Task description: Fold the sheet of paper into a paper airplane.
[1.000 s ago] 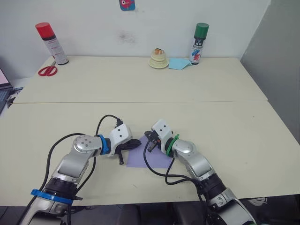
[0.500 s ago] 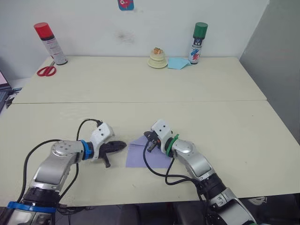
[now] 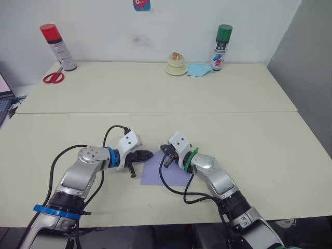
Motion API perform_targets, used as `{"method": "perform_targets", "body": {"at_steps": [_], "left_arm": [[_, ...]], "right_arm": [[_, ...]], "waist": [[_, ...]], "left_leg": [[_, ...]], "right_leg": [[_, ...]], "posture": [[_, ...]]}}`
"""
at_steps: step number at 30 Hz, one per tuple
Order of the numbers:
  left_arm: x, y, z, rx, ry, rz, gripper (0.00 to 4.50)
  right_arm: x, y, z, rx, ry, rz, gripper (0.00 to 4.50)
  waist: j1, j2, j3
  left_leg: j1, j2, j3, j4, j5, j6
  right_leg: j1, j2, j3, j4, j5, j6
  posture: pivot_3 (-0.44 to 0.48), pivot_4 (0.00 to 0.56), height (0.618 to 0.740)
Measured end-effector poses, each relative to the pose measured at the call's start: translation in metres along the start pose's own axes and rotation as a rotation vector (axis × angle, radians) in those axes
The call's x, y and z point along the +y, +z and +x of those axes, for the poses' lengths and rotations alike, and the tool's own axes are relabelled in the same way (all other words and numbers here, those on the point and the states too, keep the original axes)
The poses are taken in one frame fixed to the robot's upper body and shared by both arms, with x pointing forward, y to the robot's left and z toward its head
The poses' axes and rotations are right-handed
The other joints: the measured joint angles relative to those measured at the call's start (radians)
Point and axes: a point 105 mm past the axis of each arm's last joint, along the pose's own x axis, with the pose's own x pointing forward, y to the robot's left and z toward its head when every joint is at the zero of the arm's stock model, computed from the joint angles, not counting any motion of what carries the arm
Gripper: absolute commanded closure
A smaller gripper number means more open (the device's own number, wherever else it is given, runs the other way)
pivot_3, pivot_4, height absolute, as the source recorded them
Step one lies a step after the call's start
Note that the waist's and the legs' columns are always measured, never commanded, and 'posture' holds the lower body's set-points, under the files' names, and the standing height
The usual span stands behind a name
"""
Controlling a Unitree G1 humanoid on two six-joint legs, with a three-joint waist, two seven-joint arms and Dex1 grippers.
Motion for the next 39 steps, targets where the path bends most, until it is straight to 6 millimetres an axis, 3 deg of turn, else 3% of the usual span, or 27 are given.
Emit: {"method": "perform_targets", "body": {"at_steps": [12, 18, 23, 30, 39], "left_arm": [[0.0, 0.001, 0.008, -0.011, -0.026, 0.02, 4.47], [-0.001, 0.002, 0.01, -0.001, -0.028, 0.05, 4.47], [-0.001, 0.002, 0.012, 0.002, -0.025, 0.058, 4.47], [-0.002, 0.004, 0.015, -0.004, -0.028, 0.062, 4.47], [-0.003, 0.006, 0.018, -0.019, -0.037, 0.066, 4.47]], "right_arm": [[0.01, 0.002, 0.0, -0.028, 0.032, 0.064, 4.5], [0.018, -0.001, -0.001, 0.014, 0.076, 0.013, 4.5], [0.003, -0.002, 0.004, 0.052, -0.024, -0.044, 4.5], [-0.041, -0.009, -0.013, 0.074, -0.199, -0.018, 4.5], [-0.042, -0.007, -0.021, -0.021, -0.211, 0.035, 4.5]], "waist": [[0.008, 0.0, -0.001], [0.01, 0.001, -0.001], [0.012, 0.003, -0.003], [0.02, 0.004, -0.006], [0.029, 0.005, -0.006]], "left_leg": [[0.0, -0.001, 0.0, 0.0, 0.0, 0.0], [0.0, -0.001, 0.0, 0.001, 0.0, 0.0], [0.0, -0.001, 0.001, 0.001, 0.0, 0.0], [0.0, -0.002, 0.003, 0.001, 0.0, 0.0], [-0.003, -0.002, 0.003, 0.0, 0.0, 0.0]], "right_leg": [[0.001, -0.001, 0.0, 0.0, 0.0, 0.001], [0.001, -0.001, 0.0, 0.0, 0.0, 0.001], [0.001, -0.002, -0.001, 0.0, 0.0, 0.001], [0.002, -0.002, -0.001, -0.002, 0.0, 0.001], [0.002, -0.002, -0.001, -0.006, 0.001, 0.003]], "posture": [[0.0, 0.15, 0.737], [0.0, 0.15, 0.737], [0.0, 0.15, 0.737], [0.0, 0.15, 0.737], [0.0, 0.15, 0.737]]}}
